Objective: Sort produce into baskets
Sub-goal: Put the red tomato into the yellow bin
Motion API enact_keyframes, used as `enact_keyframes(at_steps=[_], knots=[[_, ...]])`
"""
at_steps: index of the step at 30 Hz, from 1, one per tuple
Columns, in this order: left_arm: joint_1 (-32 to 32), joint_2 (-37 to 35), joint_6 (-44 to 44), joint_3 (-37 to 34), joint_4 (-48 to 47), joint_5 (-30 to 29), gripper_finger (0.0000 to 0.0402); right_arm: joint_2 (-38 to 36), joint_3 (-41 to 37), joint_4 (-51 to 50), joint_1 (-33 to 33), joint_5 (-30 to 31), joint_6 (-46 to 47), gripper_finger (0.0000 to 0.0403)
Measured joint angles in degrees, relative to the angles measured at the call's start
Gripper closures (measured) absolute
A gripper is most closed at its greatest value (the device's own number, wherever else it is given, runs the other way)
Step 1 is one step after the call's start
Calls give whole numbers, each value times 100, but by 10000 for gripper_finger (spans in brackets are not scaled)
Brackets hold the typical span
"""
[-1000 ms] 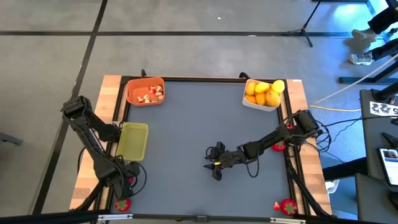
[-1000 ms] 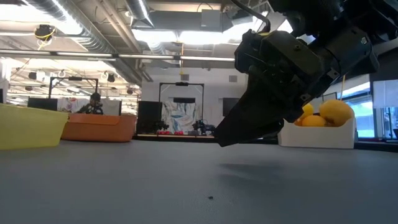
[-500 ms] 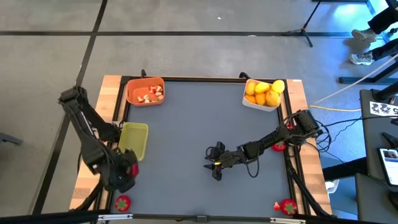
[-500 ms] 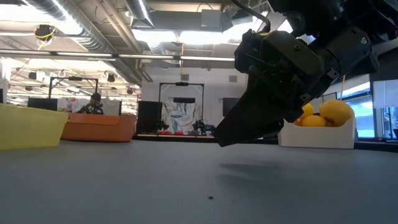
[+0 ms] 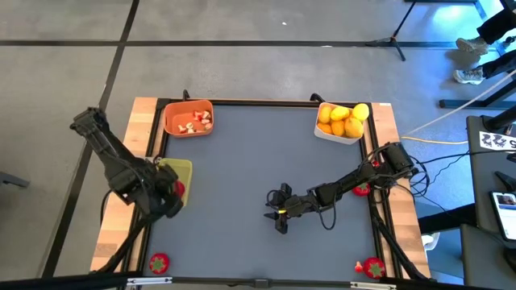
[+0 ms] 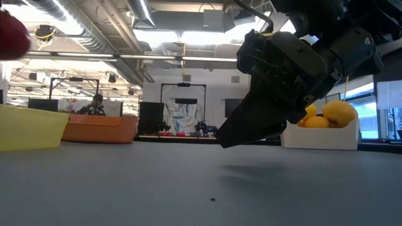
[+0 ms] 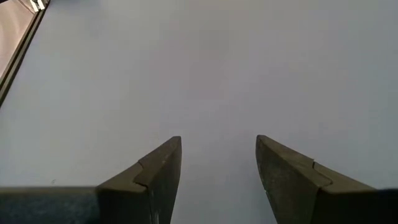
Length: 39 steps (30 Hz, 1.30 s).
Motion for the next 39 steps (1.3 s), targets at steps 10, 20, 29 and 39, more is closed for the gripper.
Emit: enact_keyframes(at_steps=[10, 20, 29, 39], knots=[[1067, 33, -545, -632, -466, -64, 118, 0, 0, 2, 0, 0, -4, 196], [2148, 50, -355, -1556, 54, 212, 118, 0, 0, 11, 0, 2, -4, 196], [2620, 213, -249, -1569, 118, 203, 116, 0, 0, 14, 0, 151, -7, 196], [2796, 672, -175, -1569, 133, 227, 114, 0, 0, 0, 0, 151, -47, 196]])
